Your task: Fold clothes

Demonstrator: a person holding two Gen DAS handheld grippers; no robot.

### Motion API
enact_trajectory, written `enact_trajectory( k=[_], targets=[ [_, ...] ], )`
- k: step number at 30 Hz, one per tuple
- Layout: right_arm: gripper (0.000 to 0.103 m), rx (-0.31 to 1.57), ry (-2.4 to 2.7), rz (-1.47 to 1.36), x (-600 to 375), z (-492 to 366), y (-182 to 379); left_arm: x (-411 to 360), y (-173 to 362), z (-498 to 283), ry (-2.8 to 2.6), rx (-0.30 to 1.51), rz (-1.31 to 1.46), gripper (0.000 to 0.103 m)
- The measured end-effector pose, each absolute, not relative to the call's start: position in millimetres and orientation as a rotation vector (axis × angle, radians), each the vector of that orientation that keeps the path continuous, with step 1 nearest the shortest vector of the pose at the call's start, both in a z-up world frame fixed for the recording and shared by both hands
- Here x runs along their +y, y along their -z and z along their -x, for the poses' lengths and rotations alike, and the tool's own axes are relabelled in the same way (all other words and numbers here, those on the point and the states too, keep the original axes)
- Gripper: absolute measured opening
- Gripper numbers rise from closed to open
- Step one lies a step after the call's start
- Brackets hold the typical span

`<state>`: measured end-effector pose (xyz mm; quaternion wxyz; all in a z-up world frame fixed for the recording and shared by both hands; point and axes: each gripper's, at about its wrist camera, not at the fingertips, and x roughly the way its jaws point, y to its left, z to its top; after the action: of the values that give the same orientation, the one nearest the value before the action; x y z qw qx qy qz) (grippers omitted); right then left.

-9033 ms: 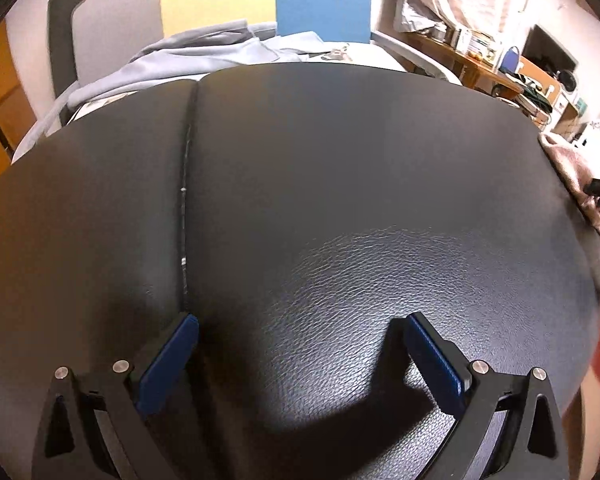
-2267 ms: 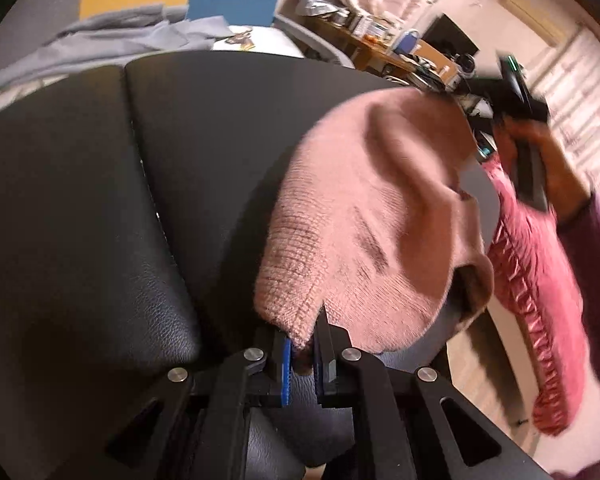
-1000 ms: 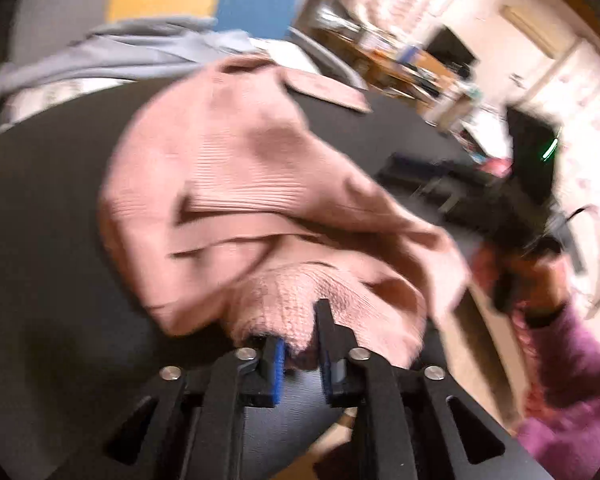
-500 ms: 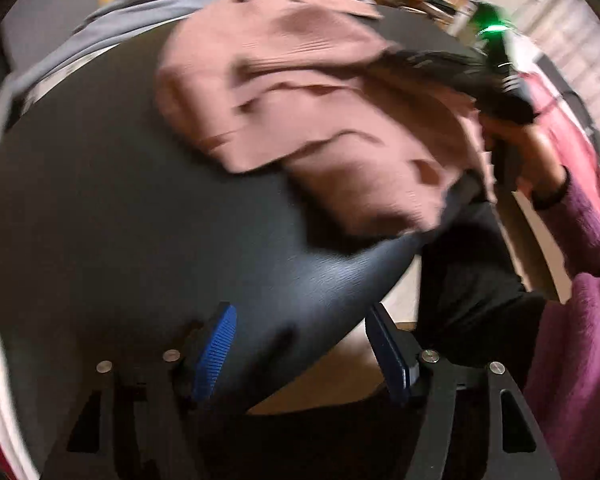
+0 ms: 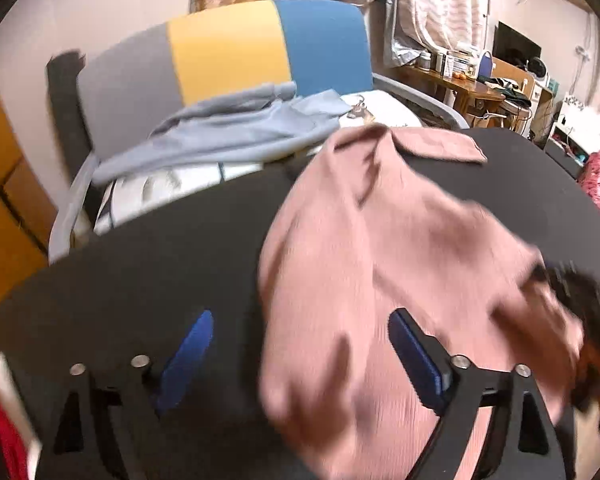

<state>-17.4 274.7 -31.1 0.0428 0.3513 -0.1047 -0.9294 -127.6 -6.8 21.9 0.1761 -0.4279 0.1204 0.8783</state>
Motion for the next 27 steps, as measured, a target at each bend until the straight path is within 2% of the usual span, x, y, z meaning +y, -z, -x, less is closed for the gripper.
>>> enact_trajectory(
  k=[2, 7, 10, 11, 16, 17, 20, 23, 27],
  targets=[
    [0.009, -0.337, 2.832, -1.083, 274.8, 16.6, 34.9, 18.3, -20.7, 158.9, -2.487, 0.401, 1.204, 0.095],
    [0.009, -0.364, 2.822, -1.095, 276.4, 18.6, 38.8, 53.6, 22.8, 211.7, -2.447, 0.664, 1.374, 0.094],
    [0.010, -0.368, 2.825, -1.103, 276.4, 18.4, 40.2, 55.4, 48.1, 222.7, -2.371, 0.717, 1.464, 0.033],
    [0.010, -0.378, 2.827, -1.107, 277.0, 18.7, 40.9, 55.0, 53.6, 225.2, -2.354, 0.724, 1.484, 0.022],
    [0.010, -0.416, 2.841, -1.120, 280.2, 20.0, 41.4, 22.8, 14.9, 209.2, -2.434, 0.494, 1.403, 0.015],
    [0.010, -0.416, 2.850, -1.117, 280.9, 20.1, 39.7, 13.5, 4.6, 204.7, -2.448, 0.441, 1.385, 0.010],
    [0.009, -0.389, 2.918, -1.052, 290.1, 26.8, 23.2, -16.9, -30.2, 191.1, -2.531, 0.328, 1.319, 0.010],
    [0.009, -0.358, 2.965, -1.009, 300.5, 41.4, 7.7, -66.0, -55.3, 173.5, -2.563, 0.122, 1.305, 0.010],
    [0.009, -0.375, 2.986, -1.007, 314.3, 68.0, -2.1, -120.1, -49.7, 131.0, -2.603, 0.020, 1.358, 0.010]
  ],
)
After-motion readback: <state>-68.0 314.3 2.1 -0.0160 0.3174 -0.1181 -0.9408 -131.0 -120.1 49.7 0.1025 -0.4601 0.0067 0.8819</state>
